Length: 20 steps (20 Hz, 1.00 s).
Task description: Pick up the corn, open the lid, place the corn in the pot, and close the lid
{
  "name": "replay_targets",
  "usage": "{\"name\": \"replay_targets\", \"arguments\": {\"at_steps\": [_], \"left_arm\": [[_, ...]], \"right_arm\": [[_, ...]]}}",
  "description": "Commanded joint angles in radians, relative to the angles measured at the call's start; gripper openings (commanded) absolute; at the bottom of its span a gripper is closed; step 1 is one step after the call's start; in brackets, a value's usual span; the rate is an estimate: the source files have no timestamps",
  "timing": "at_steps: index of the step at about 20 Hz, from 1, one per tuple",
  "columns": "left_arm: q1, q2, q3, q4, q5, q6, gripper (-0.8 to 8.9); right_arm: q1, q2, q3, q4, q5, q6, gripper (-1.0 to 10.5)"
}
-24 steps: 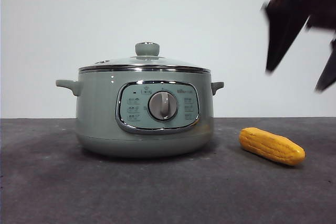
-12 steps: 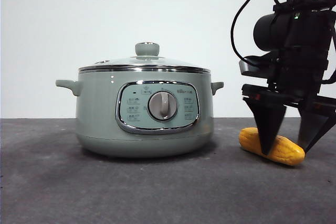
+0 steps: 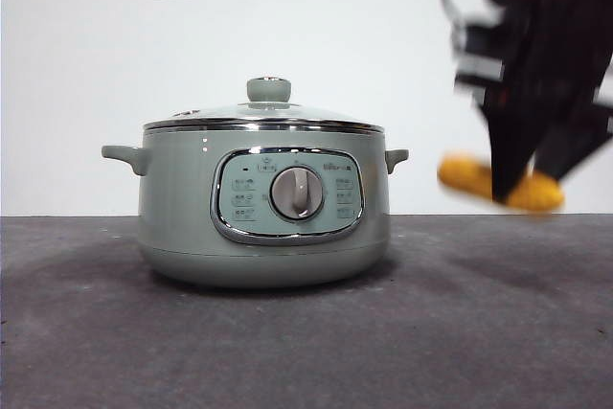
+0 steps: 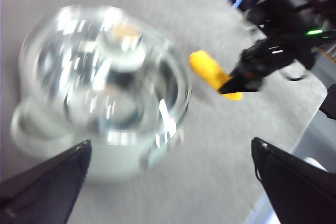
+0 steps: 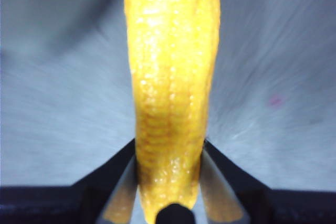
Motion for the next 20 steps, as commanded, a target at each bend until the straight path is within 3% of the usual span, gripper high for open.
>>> {"name": "replay_targets", "arguments": {"at_steps": [1, 6, 9, 13, 20], "left_arm": [[-0.061, 0.061, 0.003, 0.14, -0.048, -0.007, 6.15], [-0.214, 0.238, 0.004, 0.457, -0.268, 0.003, 6.15], [-0.272, 0.352, 0.007, 0.592, -0.341, 0.034, 6.15], [-0.311, 0.502, 0.069, 0.636, -0.418, 0.082, 6.15], [-0.313, 0.684, 0.157, 0.631, -0.421, 0.084, 6.15]], "right_arm": [[0.0, -0.159, 0.005, -0.027, -0.004, 0.003, -0.1], [0.0, -0.463, 0.008, -0.085, -0.018, 0.031, -0.1], [0.0, -0.586, 0.008, -0.138, -0.018, 0.057, -0.1], [0.0, -0.684, 0.008, -0.227, -0.019, 0.072, -0.1], [0.0, -0.734, 0.008, -0.324, -0.018, 0.072, -0.1]]}}
